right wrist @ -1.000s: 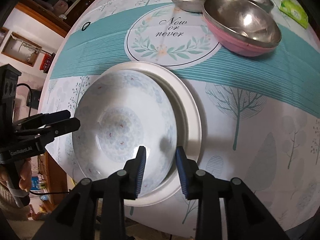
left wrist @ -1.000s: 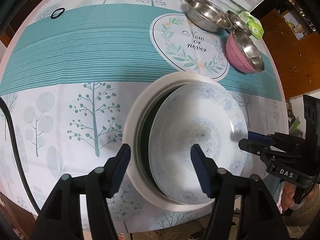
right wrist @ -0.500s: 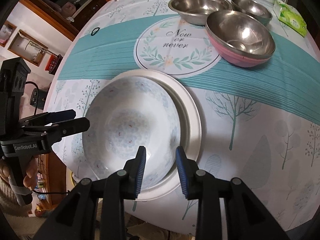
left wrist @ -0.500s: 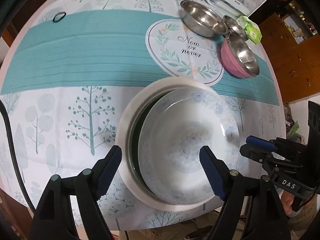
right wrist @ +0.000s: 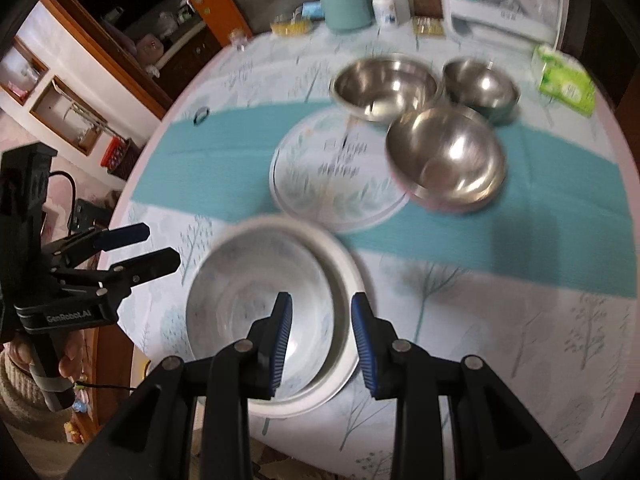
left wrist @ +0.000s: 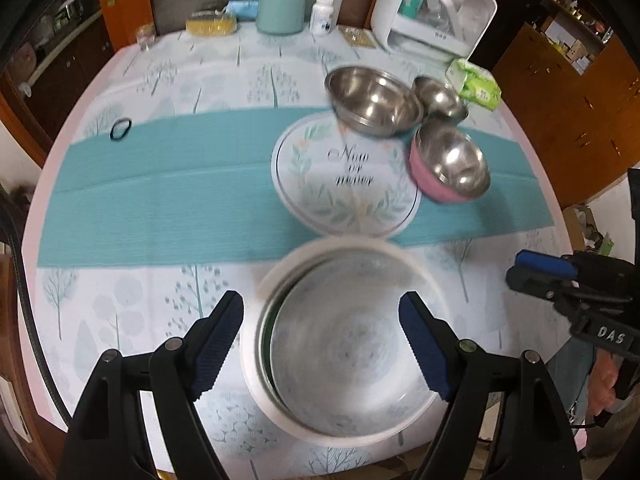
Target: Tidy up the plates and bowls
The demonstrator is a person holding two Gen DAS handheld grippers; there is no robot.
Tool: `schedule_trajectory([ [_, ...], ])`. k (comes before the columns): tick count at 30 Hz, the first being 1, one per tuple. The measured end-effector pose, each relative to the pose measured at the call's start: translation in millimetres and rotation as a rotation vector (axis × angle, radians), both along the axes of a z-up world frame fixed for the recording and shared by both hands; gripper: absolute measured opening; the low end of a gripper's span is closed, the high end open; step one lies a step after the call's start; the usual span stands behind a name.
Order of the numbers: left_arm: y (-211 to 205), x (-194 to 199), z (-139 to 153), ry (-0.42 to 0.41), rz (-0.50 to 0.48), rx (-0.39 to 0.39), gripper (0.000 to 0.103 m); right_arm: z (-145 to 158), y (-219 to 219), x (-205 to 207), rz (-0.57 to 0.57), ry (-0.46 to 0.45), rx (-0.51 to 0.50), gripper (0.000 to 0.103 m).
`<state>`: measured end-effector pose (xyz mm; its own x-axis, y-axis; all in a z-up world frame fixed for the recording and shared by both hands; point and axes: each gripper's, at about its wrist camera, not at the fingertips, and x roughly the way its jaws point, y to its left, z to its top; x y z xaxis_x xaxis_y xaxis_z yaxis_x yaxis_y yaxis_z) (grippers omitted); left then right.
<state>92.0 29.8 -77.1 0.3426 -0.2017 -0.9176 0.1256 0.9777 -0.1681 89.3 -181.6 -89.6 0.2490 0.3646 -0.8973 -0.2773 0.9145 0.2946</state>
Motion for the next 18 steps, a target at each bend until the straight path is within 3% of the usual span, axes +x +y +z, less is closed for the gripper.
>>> schedule_trajectory([
  [6, -6, 18, 29, -0.044, 0.001, -0.005, 0.079, 38, -21, 12, -0.024, -0.088, 0.002, 0.031],
  [11, -11, 36, 56, -0.103, 0.007, 0.012, 0.081, 62, -41, 24, -0.06, -0.16, -0.016, 0.049],
  [18, -23, 83, 85, -0.188, 0.026, 0.057, 0.089, 83, -61, 61, -0.103, -0.202, -0.007, 0.049],
])
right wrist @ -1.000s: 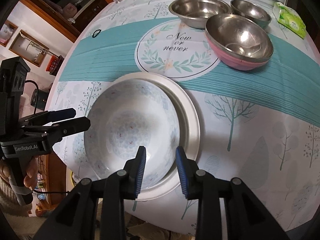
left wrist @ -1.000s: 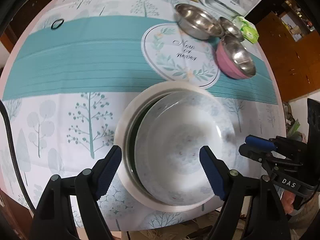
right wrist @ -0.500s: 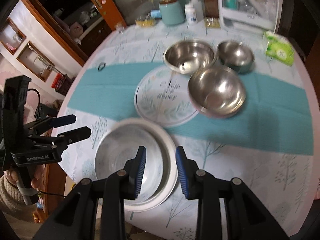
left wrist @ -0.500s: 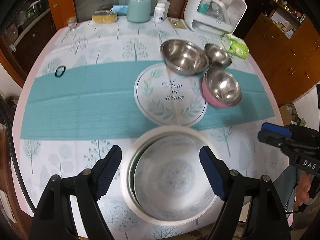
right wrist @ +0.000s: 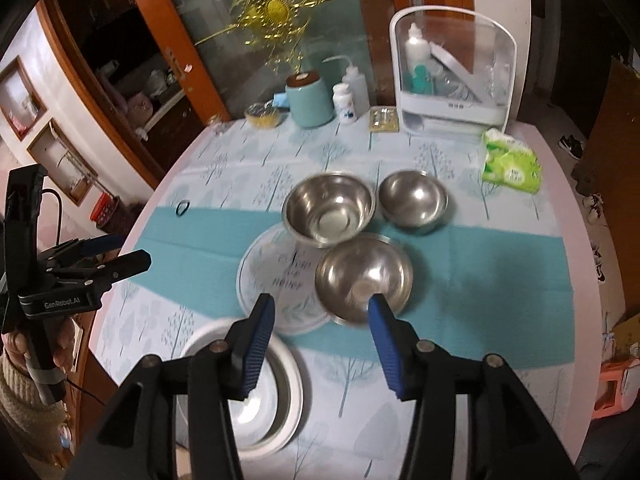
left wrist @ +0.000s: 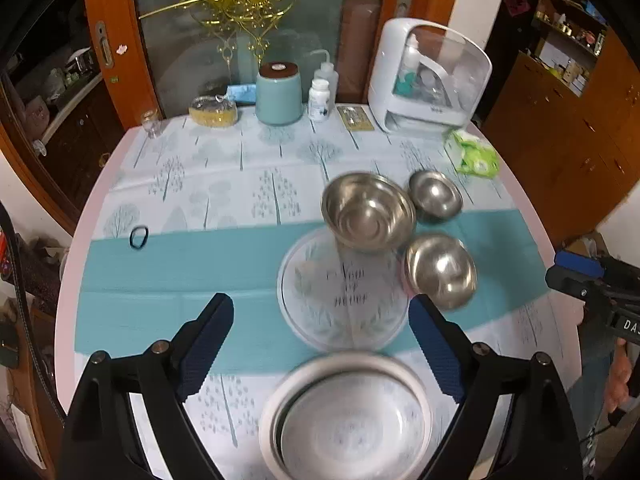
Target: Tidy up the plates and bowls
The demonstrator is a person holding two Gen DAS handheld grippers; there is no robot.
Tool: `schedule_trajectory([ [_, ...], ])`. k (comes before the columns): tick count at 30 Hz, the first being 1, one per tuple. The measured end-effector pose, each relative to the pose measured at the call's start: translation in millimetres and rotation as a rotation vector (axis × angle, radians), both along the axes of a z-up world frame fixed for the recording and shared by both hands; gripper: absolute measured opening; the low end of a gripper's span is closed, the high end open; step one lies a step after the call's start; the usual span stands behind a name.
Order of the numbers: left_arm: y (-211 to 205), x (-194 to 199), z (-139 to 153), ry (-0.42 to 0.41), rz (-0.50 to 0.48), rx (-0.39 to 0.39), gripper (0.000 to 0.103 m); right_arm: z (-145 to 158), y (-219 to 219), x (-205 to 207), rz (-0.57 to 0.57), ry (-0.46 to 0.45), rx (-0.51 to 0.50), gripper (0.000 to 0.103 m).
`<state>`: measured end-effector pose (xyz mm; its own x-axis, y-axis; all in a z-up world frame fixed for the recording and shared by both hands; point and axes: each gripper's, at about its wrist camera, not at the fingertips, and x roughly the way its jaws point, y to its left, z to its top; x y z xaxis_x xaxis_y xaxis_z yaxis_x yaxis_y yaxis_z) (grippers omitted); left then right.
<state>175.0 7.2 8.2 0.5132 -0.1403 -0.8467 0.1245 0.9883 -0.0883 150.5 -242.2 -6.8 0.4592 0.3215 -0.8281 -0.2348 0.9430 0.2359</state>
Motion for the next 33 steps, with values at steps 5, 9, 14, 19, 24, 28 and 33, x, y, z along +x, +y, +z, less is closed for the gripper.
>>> schedule_trajectory([
  [5, -9, 42, -10, 0.013, 0.005, -0.01, 0.089, -9, 2, 48, -0.007, 0.033, 0.049, 0.049],
  [9, -15, 81, -40, 0.063, -0.007, -0.023, 0.089, -34, 3, 89, -0.038, 0.088, 0.082, 0.049],
  [14, -16, 128, -77, 0.123, 0.02, -0.027, 0.089, -78, -3, 135, -0.13, 0.201, 0.115, 0.049],
  [19, -10, 175, -117, 0.204, 0.043, -0.046, 0.088, -115, -12, 163, -0.206, 0.305, 0.179, 0.049],
  [24, -6, 206, -148, 0.263, 0.039, -0.097, 0.088, -146, -10, 180, -0.255, 0.371, 0.196, 0.049],
  [28, -11, 221, -171, 0.32, 0.009, -0.14, 0.081, -166, -8, 187, -0.272, 0.414, 0.208, 0.046],
  [33, -24, 230, -191, 0.372, -0.063, -0.17, 0.065, -179, 0, 195, -0.259, 0.434, 0.199, 0.038],
])
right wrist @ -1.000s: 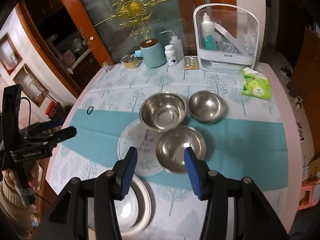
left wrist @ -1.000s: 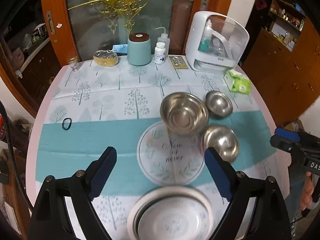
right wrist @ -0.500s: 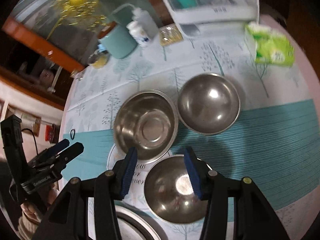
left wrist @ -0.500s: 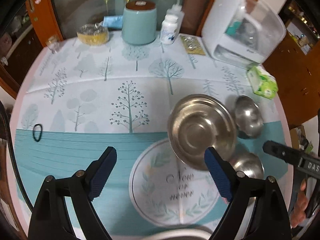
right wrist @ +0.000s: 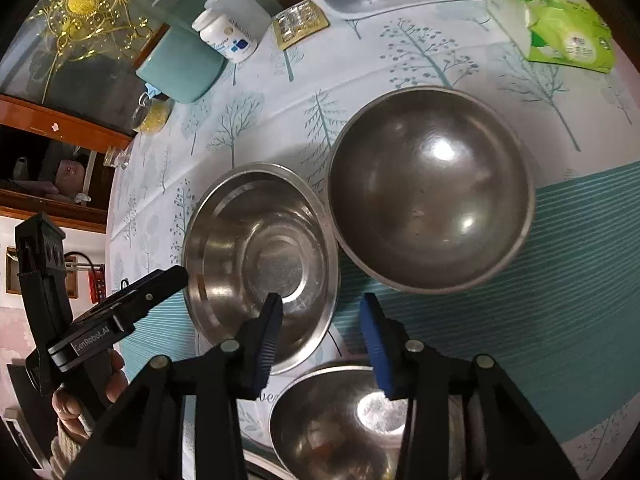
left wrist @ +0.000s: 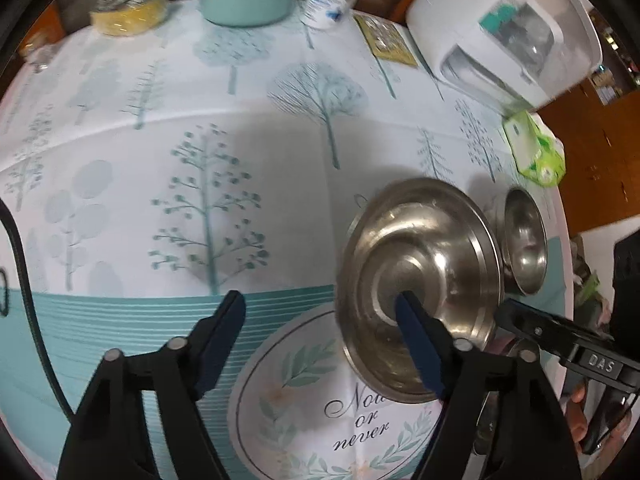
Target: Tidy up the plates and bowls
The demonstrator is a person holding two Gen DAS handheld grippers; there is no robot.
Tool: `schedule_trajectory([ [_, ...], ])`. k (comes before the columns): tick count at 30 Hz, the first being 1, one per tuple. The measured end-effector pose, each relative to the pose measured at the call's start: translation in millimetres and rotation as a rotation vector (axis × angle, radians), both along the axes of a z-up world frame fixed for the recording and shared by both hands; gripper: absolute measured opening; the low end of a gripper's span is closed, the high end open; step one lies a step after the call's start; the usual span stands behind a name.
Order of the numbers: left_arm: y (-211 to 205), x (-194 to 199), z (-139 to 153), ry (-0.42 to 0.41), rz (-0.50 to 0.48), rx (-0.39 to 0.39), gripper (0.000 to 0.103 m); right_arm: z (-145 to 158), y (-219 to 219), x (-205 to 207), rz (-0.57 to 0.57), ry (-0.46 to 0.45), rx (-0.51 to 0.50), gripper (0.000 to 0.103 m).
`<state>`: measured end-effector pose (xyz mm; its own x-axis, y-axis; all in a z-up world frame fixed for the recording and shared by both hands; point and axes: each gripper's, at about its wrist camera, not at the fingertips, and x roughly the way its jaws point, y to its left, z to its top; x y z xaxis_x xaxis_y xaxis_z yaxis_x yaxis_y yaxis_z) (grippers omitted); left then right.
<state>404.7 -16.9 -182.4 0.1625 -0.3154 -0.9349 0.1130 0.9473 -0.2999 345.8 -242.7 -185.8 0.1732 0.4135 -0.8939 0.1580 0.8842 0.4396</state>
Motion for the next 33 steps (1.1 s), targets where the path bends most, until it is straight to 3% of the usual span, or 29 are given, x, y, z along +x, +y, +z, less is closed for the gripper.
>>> schedule_trajectory([
  [1, -3, 2, -3, 0.009, -0.017, -0.007, 0.061, -2, 2, 2, 0.004, 0.004, -0.004, 0.035],
  [4, -10, 6, -11, 0.038, -0.055, -0.033, 0.035, -10, 6, 6, 0.013, 0.019, -0.015, 0.021],
  [6, -14, 8, -16, 0.055, -0.072, -0.043, 0.009, -13, 7, 7, 0.013, 0.027, -0.021, 0.017],
  [8, -16, 8, -17, 0.043, -0.083, -0.031, 0.009, -16, 7, 9, 0.009, 0.03, -0.036, 0.011],
  [13, -16, 8, -14, 0.042, -0.081, -0.044, 0.009, -15, 5, 7, 0.008, 0.024, -0.021, 0.011],
  [19, -6, -1, 13, 0.011, -0.066, -0.05, 0.009, 2, 10, 3, 0.018, -0.017, -0.012, 0.011],
  [26, 3, -35, 70, -0.046, -0.02, -0.062, 0.009, 40, 8, -10, 0.055, -0.08, 0.041, 0.011],
  [33, -25, -110, 129, -0.095, 0.005, -0.04, 0.009, 89, -14, -60, 0.145, -0.137, 0.059, 0.011],
])
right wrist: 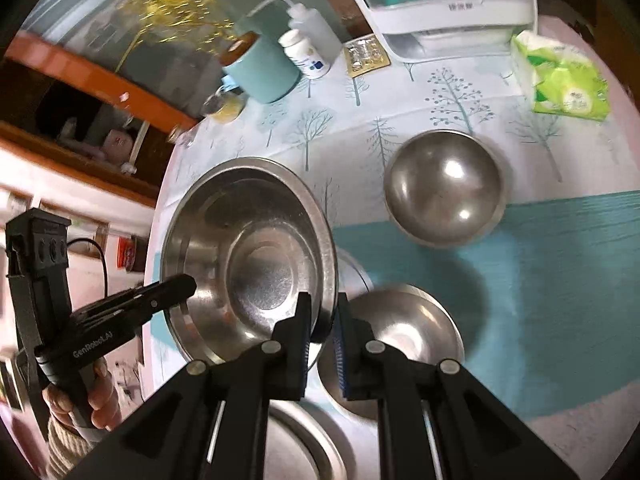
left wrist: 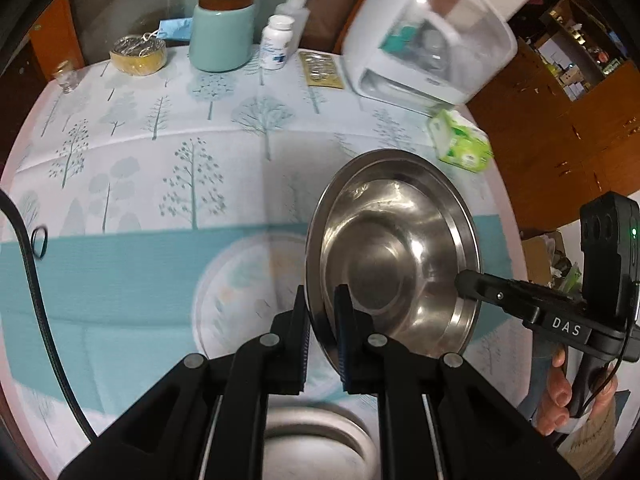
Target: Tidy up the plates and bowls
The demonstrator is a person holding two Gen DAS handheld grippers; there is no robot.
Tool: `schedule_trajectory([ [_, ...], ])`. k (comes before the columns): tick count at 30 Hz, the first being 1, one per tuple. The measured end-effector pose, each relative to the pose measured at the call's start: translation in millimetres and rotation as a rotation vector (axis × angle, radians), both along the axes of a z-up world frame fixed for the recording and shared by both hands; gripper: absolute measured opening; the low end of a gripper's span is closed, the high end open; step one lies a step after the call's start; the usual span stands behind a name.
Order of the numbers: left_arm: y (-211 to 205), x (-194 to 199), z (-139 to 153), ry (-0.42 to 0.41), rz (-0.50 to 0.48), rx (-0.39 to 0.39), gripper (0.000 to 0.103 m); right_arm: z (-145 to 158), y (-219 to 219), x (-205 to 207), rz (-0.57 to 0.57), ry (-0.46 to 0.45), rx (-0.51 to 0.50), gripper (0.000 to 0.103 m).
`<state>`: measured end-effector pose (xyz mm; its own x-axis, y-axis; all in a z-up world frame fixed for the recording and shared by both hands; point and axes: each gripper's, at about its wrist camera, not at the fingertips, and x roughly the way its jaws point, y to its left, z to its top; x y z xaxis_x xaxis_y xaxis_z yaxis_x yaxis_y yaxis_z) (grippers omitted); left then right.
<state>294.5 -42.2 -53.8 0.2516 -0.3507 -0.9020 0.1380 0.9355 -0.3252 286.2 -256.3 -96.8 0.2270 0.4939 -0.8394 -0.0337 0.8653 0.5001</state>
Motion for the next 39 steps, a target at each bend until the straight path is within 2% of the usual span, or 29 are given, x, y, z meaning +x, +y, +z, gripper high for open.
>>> schedule_trajectory([
  [3, -22, -34, 14, -0.003, 0.006, -0.012, 0.01, 15, -20, -29, 0.035, -0.015, -0.013, 0.011],
  [7, -56, -76, 18, 0.014, 0.001, -0.034, 0.011, 26, -53, -71, 0.062, -0.028, -0.028, 0.011],
  [14, -91, -160, -20, 0.046, -0.026, -0.036, 0.012, 11, -105, -140, 0.081, -0.009, -0.047, 0.011],
  [19, -108, -197, -47, 0.059, -0.049, -0.006, 0.013, -9, -121, -176, 0.093, 0.005, -0.076, 0.011],
  [26, -123, -225, -80, 0.055, -0.07, 0.038, 0.014, -41, -129, -208, 0.101, 0.024, -0.116, 0.011],
  [32, -124, -237, -111, 0.088, -0.067, 0.07, 0.014, -74, -124, -220, 0.091, 0.075, -0.136, 0.011],
  [39, -122, -242, -130, 0.118, -0.047, 0.073, 0.014, -90, -119, -223, 0.088, 0.088, -0.167, 0.011],
])
